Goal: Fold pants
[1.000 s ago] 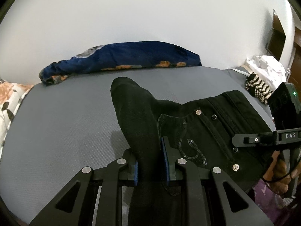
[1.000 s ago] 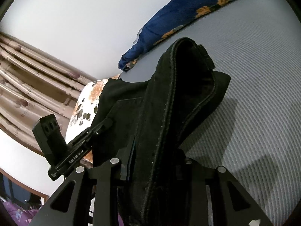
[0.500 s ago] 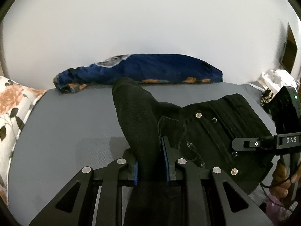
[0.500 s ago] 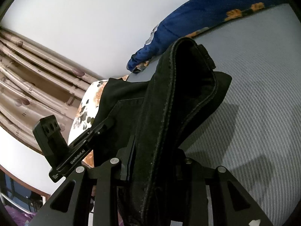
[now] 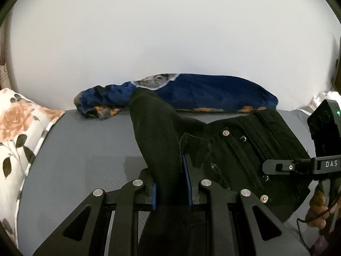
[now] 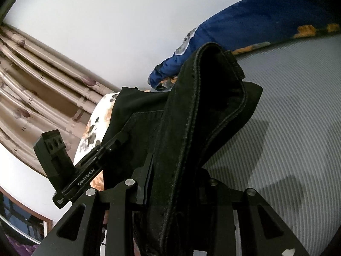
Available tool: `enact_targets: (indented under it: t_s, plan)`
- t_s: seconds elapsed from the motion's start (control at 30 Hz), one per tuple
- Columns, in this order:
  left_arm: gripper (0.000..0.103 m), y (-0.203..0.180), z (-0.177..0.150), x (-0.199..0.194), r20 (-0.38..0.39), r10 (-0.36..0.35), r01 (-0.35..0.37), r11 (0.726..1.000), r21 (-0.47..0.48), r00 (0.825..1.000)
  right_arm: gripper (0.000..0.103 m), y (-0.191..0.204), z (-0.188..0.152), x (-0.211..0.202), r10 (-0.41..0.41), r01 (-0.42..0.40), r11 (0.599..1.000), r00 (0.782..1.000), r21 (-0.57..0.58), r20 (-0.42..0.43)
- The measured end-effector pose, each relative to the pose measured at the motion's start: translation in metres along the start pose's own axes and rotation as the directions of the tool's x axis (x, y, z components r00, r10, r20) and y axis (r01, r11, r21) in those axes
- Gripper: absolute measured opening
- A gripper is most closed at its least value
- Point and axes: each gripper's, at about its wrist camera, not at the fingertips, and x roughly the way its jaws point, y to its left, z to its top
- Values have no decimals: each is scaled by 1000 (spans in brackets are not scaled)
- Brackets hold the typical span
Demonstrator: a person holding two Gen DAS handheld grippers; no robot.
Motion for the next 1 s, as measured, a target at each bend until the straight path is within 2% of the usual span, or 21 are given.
enact_targets:
  t_s: [0.5,1.0]
  plan:
    - [20,41,20,68,-24,48,-48,999,-20,999,28,-16,31,49,-8,8,1000,1000,19,-12]
    - [21,55,17,112,-56,58,-60,998,-34,997,28,-36,47,76,-22,23,999,999,47,-24]
